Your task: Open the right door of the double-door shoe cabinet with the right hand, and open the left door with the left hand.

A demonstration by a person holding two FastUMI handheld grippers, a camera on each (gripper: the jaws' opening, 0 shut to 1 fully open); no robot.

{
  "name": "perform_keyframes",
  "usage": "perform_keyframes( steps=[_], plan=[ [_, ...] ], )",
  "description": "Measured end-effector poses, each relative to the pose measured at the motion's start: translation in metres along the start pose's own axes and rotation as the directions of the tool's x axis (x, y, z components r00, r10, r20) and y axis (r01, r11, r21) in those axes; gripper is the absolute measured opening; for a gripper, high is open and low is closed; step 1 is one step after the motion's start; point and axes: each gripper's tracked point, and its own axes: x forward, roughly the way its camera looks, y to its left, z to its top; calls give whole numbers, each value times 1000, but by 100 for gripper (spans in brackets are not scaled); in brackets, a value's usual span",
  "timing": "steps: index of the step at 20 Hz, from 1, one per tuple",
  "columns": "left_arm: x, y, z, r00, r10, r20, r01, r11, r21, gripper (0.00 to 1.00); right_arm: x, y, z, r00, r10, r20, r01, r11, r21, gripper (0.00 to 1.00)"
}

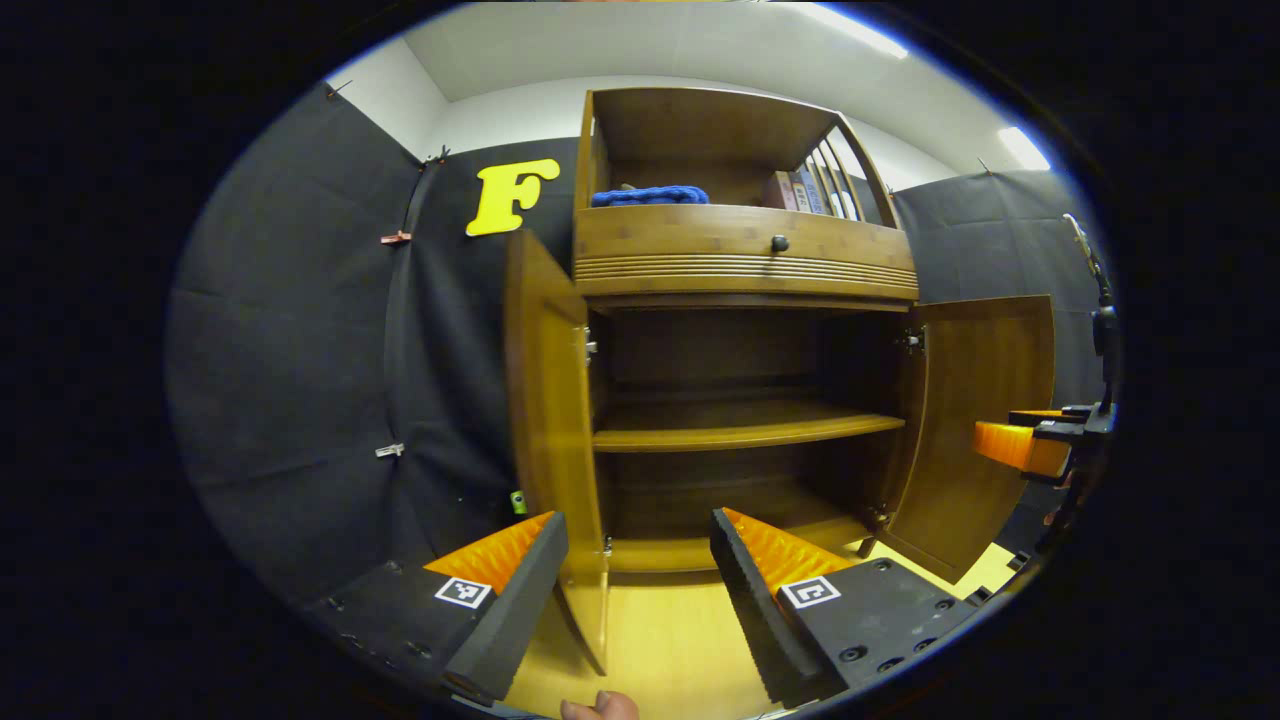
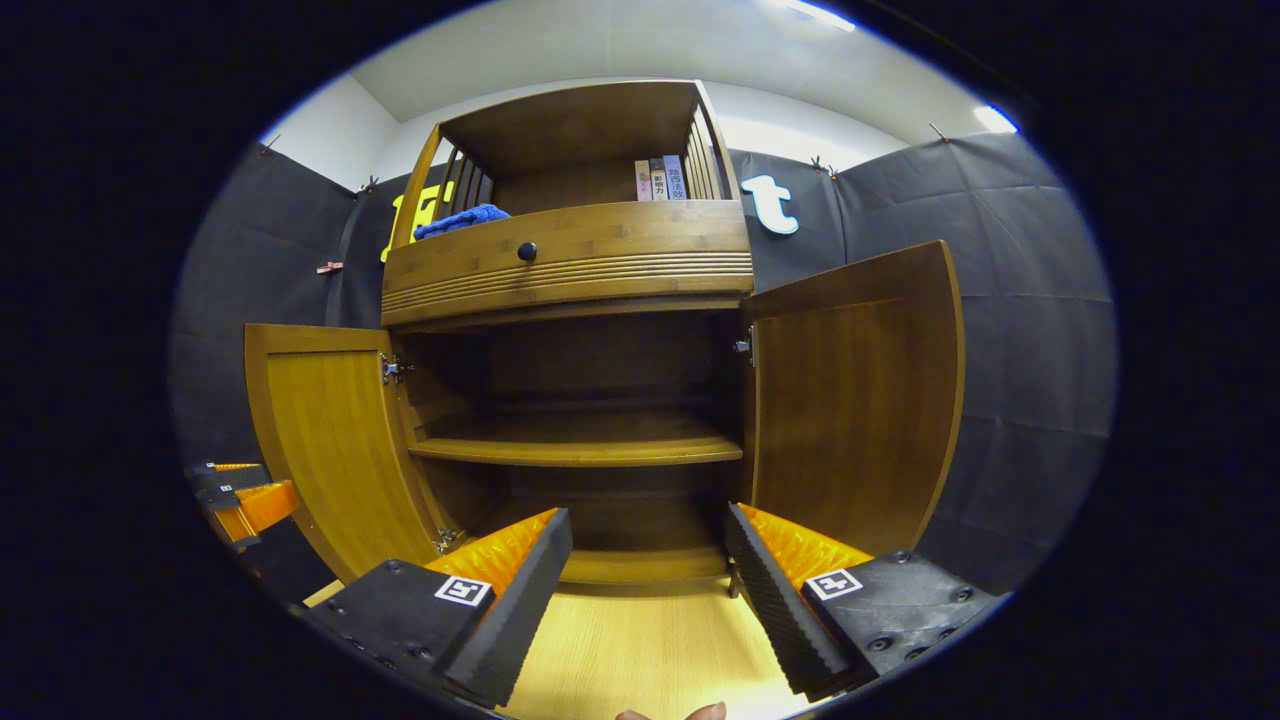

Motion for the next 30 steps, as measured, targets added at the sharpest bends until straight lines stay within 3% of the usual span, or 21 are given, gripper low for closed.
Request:
perform_keyframes(
  steps=[3, 6, 12, 18, 30],
  plan=[
    [10, -34, 6, 999, -34, 6, 34, 999, 24, 88, 3, -15, 3, 1000, 1, 7, -1, 1000, 5, 98],
    [19, -62, 11, 998, -56, 12, 56, 998, 35, 99, 6, -31, 3, 1000, 1, 4, -1, 1000, 12, 100],
    [38, -94, 23, 998, -47, 52, 46, 999, 18, 99, 7, -53, -1, 1000, 5, -10, -5, 1000, 31, 100],
    [47, -105, 28, 997, -38, 71, 40, 999, -24, 96, 9, -52, -2, 999, 31, -9, -31, 999, 27, 98],
    [53, -101, 26, 998, -18, 60, 19, 1000, -15, 96, 11, -53, -4, 999, 41, -9, -40, 999, 18, 98]
  ],
)
